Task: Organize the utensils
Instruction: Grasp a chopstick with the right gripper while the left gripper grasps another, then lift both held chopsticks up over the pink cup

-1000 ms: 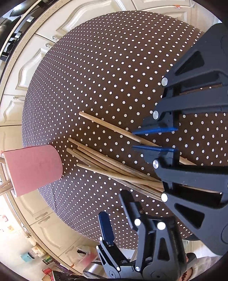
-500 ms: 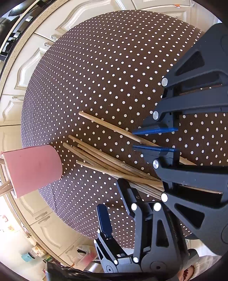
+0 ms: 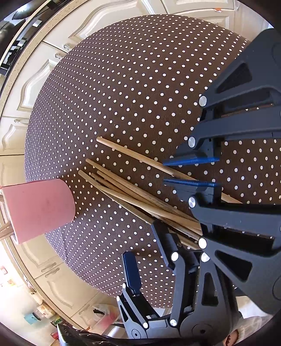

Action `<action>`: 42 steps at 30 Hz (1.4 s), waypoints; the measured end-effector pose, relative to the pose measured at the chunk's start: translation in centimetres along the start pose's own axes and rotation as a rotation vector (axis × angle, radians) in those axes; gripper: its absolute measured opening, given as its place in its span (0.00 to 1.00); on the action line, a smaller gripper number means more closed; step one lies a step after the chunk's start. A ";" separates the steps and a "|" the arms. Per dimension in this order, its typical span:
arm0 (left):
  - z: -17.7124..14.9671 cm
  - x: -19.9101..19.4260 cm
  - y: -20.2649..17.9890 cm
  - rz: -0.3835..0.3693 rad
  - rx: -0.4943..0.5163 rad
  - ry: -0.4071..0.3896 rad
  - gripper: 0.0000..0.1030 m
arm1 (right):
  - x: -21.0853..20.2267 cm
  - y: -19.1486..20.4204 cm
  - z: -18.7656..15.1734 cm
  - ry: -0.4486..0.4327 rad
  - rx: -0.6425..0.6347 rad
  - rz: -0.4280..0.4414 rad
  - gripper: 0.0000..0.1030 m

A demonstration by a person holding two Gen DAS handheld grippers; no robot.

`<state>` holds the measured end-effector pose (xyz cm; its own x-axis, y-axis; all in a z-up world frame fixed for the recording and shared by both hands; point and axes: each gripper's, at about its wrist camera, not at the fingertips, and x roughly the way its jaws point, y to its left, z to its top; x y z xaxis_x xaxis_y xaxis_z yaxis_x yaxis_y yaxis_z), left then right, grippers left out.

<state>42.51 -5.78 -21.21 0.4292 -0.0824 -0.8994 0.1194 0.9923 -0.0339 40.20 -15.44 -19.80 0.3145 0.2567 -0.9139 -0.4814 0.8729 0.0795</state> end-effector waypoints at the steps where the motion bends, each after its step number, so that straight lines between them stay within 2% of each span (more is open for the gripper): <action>1: 0.0 -0.1 0.1 0.000 0.000 0.001 0.56 | 0.0 0.1 0.1 0.006 -0.003 -0.004 0.12; 6: 0.6 0.3 -1.2 0.093 0.064 0.014 0.47 | 0.4 1.2 1.1 0.058 -0.038 -0.048 0.12; 11: 1.0 0.4 -0.7 0.043 0.051 0.038 0.34 | 0.9 2.1 1.9 0.103 -0.057 -0.080 0.13; 16: 0.6 0.0 -0.3 0.039 0.076 0.034 0.10 | 1.2 2.5 2.3 0.120 -0.073 -0.086 0.12; 17: 0.5 0.0 -0.2 0.037 0.079 0.033 0.08 | 1.2 2.5 2.5 0.123 -0.072 -0.082 0.12; 22: -0.6 -0.6 1.0 0.013 0.076 0.017 0.06 | 1.8 2.3 3.3 0.129 -0.056 -0.080 0.09; 27: -2.0 -1.5 3.2 -0.032 0.030 -0.017 0.06 | 1.5 1.9 3.6 0.089 -0.034 -0.068 0.06; 35: -3.6 -5.7 7.4 -0.086 -0.012 -0.166 0.06 | -0.5 1.5 2.3 -0.030 0.002 -0.027 0.06; 42: -5.0 -10.1 8.9 -0.131 -0.034 -0.305 0.06 | -4.5 2.7 1.8 -0.169 -0.011 0.004 0.06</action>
<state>34.78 4.35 -14.61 0.6611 -0.2288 -0.7145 0.1640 0.9734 -0.1600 38.99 -13.52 -14.79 0.4450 0.3268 -0.8338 -0.4913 0.8675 0.0778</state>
